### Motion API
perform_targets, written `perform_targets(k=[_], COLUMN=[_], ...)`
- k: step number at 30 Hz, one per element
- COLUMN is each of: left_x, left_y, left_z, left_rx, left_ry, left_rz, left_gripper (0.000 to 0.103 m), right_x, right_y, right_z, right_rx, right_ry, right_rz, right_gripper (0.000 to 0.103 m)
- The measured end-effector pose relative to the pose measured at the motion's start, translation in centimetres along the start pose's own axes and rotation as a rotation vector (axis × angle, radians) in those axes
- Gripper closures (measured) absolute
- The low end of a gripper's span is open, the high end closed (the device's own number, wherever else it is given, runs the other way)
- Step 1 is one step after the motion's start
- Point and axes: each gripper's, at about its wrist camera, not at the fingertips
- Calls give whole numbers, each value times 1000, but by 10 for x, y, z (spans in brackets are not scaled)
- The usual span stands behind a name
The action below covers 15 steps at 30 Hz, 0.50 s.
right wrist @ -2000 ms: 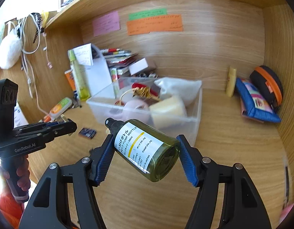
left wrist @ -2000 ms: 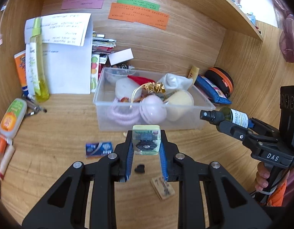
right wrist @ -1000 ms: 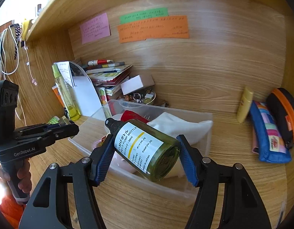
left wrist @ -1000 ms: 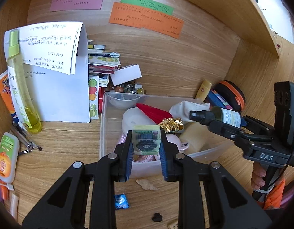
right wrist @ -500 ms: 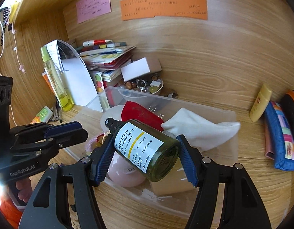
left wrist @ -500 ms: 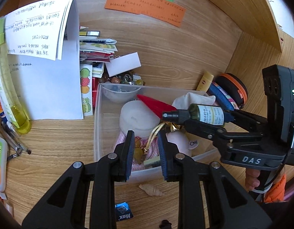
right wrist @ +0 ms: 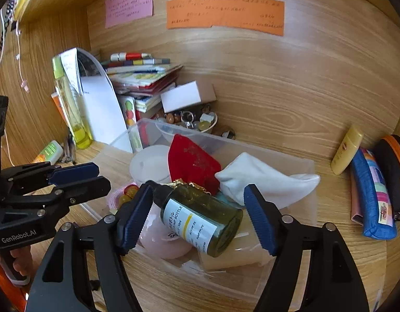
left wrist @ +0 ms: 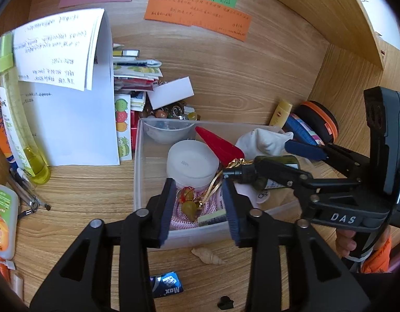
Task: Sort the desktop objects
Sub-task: 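Carry the block and green bottle into the clear box and open both tools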
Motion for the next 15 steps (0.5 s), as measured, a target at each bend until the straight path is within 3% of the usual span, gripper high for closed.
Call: perform_targets(k=[2,6,8,15], left_x=[-6,-19,-25,-47], left_y=[1,4,6,18], left_z=[0,-3,-4,2], left_rx=[-3,8,6,-4], left_ry=[-2,-20,-38,-92], left_rz=[-12,-39,-53,-78], left_gripper=[50,46,35,29], right_x=[-8,-23,-31,-55], right_y=[-1,0,2,15], right_z=[-1,0,2,13], right_rx=[7,11,9,-3], right_ry=[14,15,15,-1], right_rz=[-20,-52,-65,-93], right_gripper=[31,22,21,20])
Point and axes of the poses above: each gripper's, at about its wrist camera, not at the fingertips, and x roughly the way its jaws point, z to its left, y to its underside, and after that the axes turned 7 degrees about -x, right-handed
